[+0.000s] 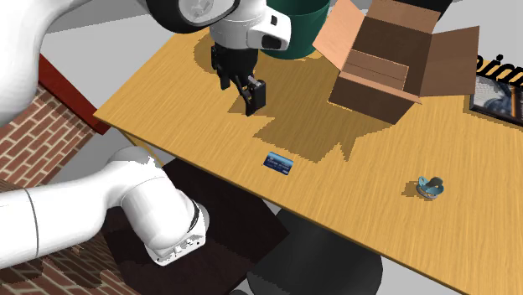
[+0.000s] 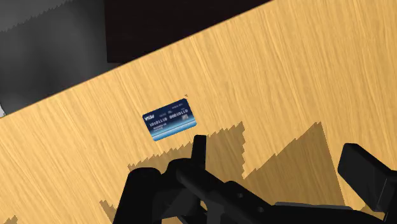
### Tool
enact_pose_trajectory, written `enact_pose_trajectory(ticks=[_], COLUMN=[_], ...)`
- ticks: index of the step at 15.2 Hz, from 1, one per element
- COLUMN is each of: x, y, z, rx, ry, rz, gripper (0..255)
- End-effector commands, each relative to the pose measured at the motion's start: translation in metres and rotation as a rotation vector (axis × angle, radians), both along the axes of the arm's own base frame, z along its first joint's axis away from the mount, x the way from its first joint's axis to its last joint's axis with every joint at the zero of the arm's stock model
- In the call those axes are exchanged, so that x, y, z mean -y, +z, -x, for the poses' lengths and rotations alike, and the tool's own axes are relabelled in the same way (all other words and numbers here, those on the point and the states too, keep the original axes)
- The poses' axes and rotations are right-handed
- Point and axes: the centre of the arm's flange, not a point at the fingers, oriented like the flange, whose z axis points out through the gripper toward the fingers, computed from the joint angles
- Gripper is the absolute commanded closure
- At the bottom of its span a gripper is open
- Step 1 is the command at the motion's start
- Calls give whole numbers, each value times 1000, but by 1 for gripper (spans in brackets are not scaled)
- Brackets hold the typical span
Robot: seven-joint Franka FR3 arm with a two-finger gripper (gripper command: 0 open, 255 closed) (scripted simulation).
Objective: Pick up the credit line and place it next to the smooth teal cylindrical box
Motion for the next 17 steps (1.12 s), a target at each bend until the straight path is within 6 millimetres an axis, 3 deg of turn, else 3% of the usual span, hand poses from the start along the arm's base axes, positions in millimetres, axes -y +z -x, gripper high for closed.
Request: enact_pose_trajectory(ticks=[1, 9, 17], x=[0, -4, 12], y=[0, -102, -202], z=[0, -9, -10], rx=[0, -125, -251], ry=[0, 848, 1696], rz=[0, 225, 451], gripper=[0, 0, 0])
